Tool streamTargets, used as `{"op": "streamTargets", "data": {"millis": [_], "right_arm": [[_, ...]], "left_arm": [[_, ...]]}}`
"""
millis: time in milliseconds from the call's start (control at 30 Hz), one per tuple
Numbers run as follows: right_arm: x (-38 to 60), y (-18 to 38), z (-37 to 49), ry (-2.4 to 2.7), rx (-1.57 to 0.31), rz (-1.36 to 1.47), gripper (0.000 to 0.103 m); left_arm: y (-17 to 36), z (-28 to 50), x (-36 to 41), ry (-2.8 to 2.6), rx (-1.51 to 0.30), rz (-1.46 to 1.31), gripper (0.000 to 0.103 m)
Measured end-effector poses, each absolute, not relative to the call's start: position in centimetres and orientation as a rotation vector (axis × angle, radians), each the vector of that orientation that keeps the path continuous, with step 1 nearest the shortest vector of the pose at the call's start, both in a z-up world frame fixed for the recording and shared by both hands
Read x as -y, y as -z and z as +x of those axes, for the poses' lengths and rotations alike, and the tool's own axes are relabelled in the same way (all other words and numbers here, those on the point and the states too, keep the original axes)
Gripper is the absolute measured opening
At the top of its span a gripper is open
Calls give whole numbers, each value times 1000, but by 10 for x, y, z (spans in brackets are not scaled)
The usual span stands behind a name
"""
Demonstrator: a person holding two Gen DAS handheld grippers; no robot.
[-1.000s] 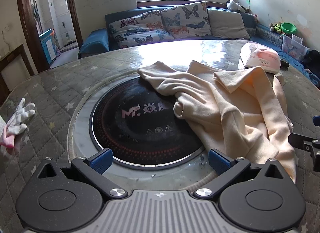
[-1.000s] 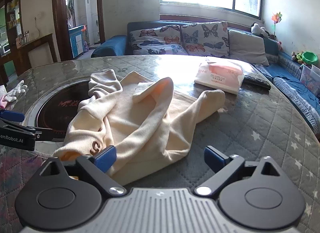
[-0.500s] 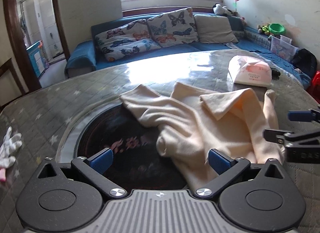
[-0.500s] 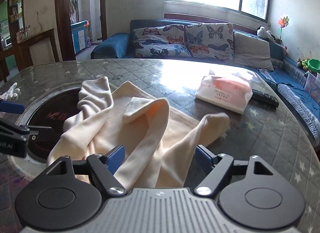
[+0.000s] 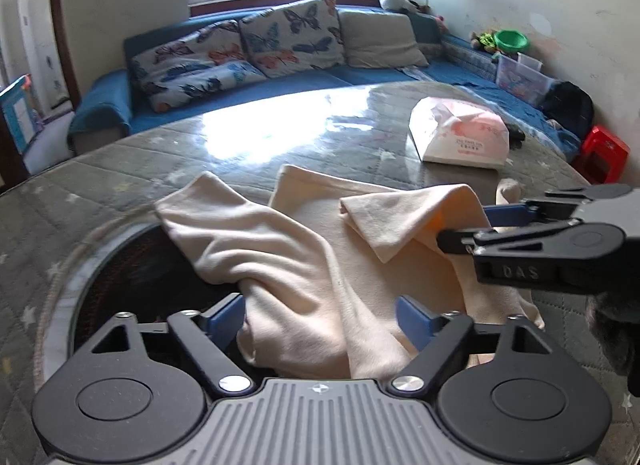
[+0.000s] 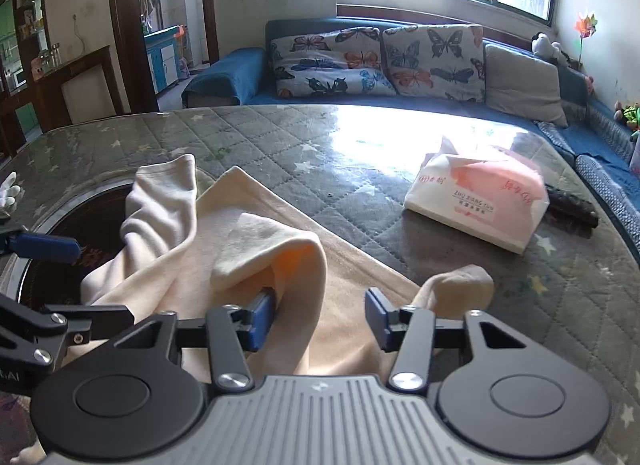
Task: Fold clothes
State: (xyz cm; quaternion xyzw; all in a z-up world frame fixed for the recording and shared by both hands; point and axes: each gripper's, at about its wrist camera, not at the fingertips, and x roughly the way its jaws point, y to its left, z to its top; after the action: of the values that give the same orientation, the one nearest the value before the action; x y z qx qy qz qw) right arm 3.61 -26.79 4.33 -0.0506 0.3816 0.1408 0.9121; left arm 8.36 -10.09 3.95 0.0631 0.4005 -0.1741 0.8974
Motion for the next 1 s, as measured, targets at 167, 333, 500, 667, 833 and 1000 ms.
{"op": "streamTargets", "data": {"millis": [167, 333, 500, 667, 833, 1000], "right_arm": [[267, -37, 42, -312, -793, -101, 16], [271, -45, 33, -294, -745, -118, 8], [291, -59, 13, -241, -699, -123, 7], [317, -73, -15, -183, -664, -111, 7], [343, -84, -48, -126, -642, -97, 7], [357, -86, -77, -86, -630, -68, 7]], "left_arm": [[-32, 89, 102, 390, -843, 147, 42], [-32, 86, 97, 404, -837, 139, 12], [-38, 76, 87, 399, -811, 126, 5], [-49, 58, 69, 364, -770, 126, 2], [-55, 42, 49, 339, -760, 102, 1], [-63, 42, 54, 377, -764, 52, 9]]}}
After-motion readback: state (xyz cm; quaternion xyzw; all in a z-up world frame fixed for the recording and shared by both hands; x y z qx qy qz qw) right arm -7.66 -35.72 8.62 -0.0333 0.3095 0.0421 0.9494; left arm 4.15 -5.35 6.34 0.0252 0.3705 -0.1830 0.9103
